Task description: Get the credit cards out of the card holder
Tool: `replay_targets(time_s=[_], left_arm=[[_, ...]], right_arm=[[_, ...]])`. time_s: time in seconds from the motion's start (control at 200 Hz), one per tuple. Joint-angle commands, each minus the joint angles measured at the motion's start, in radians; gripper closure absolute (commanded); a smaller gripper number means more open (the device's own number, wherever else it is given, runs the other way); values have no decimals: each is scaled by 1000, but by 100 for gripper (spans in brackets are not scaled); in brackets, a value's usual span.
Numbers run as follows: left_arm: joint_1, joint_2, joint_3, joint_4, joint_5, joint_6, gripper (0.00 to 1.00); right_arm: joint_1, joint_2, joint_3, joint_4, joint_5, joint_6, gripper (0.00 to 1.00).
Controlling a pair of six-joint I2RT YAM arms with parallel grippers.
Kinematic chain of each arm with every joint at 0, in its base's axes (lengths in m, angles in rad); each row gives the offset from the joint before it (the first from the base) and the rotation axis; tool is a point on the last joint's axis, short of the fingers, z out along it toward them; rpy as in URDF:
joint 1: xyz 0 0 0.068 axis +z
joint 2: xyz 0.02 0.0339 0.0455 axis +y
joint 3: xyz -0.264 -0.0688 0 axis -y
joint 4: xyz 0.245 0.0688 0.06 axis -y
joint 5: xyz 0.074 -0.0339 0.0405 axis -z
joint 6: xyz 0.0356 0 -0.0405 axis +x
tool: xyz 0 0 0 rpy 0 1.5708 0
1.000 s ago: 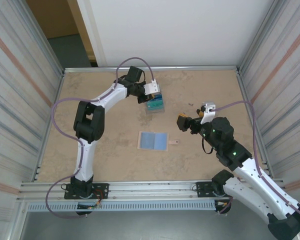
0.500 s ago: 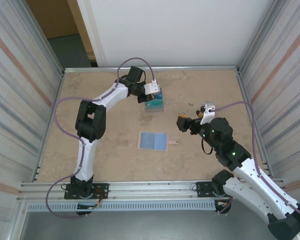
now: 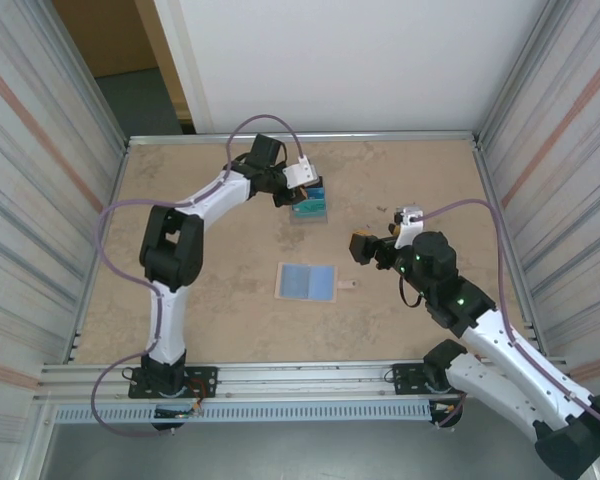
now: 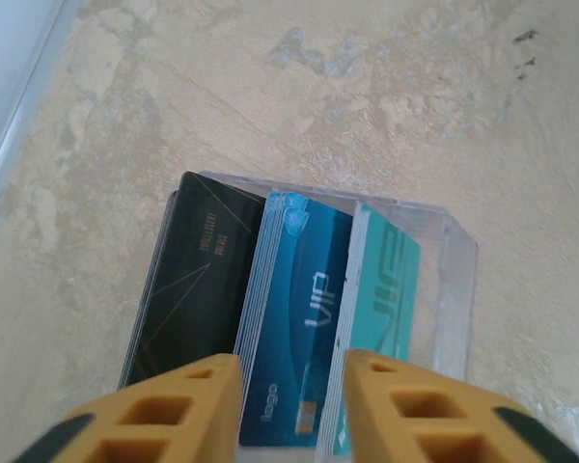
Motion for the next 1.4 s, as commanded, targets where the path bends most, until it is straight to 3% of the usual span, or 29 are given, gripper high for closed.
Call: replay_targets(time_s=[0.0, 0.08, 0.175, 0.296, 0.381, 0.591, 0.837, 1.128, 1.398], left_arm=[[3, -174, -99, 152, -38, -136, 56], [3, -266, -209, 238, -98, -220, 36], [6, -370, -338, 330, -169, -335, 33], [26, -494, -502, 416, -218, -502, 9], [46, -579, -612, 463, -275, -618, 2], [89, -759, -863, 555, -443, -828, 1], [122, -848, -976, 540, -612, -955, 1], [149, -893, -1019, 546, -637, -1005, 1], [150, -900, -1034, 565, -625, -1004, 1]], right_arm=[[38, 44, 54, -43, 59, 29, 1], [90, 103, 94, -81, 120, 33, 1], [149, 193, 146, -125, 180, 48, 5], [208, 327, 220, -179, 223, 87, 13], [248, 424, 274, -224, 246, 126, 18], [329, 661, 389, -280, 245, 216, 26], [380, 915, 543, -353, 167, 252, 36], [426, 1111, 677, -402, 136, 248, 43], [427, 1200, 717, -421, 122, 249, 46]])
